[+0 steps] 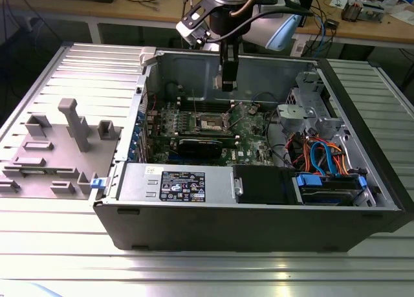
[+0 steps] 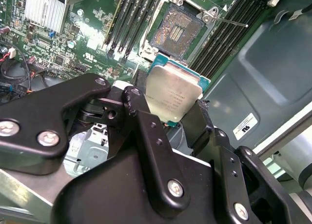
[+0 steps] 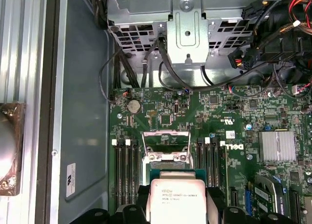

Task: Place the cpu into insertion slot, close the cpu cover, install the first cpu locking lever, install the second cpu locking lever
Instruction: 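Place the cpu into insertion slot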

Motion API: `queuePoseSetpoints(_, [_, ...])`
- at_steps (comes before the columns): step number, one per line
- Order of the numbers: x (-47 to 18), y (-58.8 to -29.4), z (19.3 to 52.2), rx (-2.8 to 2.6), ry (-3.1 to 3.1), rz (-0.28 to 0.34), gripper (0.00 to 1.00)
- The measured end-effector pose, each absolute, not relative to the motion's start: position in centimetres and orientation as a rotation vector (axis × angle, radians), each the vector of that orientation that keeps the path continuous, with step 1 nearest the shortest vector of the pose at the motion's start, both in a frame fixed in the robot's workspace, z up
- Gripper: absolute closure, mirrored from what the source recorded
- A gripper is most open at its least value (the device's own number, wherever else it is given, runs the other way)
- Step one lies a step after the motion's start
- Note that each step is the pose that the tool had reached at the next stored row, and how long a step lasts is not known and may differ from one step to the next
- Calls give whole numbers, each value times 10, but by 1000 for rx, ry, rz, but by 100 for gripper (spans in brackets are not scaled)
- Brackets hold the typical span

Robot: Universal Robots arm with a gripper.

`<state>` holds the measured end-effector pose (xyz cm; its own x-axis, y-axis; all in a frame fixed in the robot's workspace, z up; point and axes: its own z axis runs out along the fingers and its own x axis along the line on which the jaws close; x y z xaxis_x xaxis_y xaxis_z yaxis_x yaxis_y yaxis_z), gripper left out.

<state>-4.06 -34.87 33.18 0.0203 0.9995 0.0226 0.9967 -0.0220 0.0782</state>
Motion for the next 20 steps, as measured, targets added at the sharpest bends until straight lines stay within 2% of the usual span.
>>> queuePoseSetpoints(4, [-41,-349,330,2214,2168,111,46])
queuePoseSetpoints(9, [-42,-349,319,2241,2191,171,46])
queuePoseSetpoints(20, [-47,-352,296,2214,2221,172,46])
